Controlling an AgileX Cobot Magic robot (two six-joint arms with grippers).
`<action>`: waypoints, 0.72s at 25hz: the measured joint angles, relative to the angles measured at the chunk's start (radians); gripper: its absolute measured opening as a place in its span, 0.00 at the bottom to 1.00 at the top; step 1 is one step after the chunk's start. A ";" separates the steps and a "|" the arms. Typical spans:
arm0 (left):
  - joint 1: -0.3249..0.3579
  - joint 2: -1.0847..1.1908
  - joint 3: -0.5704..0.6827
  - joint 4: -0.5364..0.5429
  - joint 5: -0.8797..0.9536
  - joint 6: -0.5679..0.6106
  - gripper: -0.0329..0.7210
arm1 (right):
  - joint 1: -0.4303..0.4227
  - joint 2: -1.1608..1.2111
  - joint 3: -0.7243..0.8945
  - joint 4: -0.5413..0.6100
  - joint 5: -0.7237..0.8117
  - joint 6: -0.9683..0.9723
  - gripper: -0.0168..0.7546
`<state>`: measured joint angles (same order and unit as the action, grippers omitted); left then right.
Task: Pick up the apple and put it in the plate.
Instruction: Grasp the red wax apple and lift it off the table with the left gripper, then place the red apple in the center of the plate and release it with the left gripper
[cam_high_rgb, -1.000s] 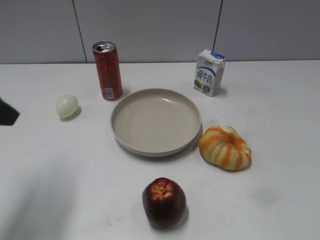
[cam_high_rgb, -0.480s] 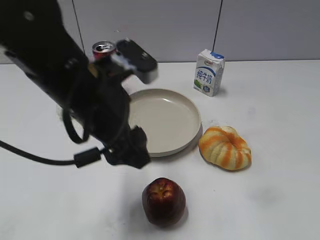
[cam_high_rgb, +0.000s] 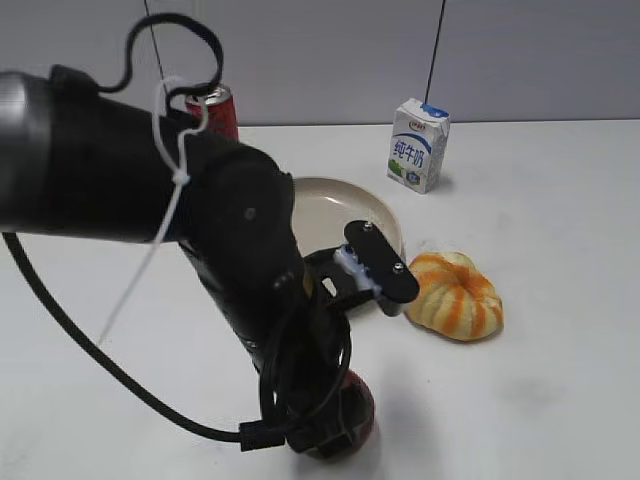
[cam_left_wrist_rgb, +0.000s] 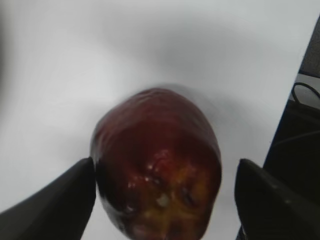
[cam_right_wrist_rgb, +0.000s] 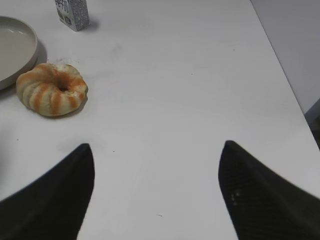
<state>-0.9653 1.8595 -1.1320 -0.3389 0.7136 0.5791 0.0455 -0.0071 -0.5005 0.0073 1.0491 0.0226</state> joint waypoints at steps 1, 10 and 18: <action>0.000 0.009 0.000 0.002 -0.001 0.000 0.92 | 0.000 0.000 0.000 0.000 0.000 0.000 0.78; 0.000 0.014 -0.033 0.008 0.069 0.000 0.77 | 0.000 0.000 0.000 0.000 0.000 0.000 0.78; 0.099 0.032 -0.335 0.169 0.158 -0.063 0.77 | 0.000 0.000 0.000 0.000 0.000 0.000 0.78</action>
<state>-0.8663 1.8913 -1.4672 -0.1699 0.8716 0.5161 0.0455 -0.0071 -0.5005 0.0073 1.0491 0.0226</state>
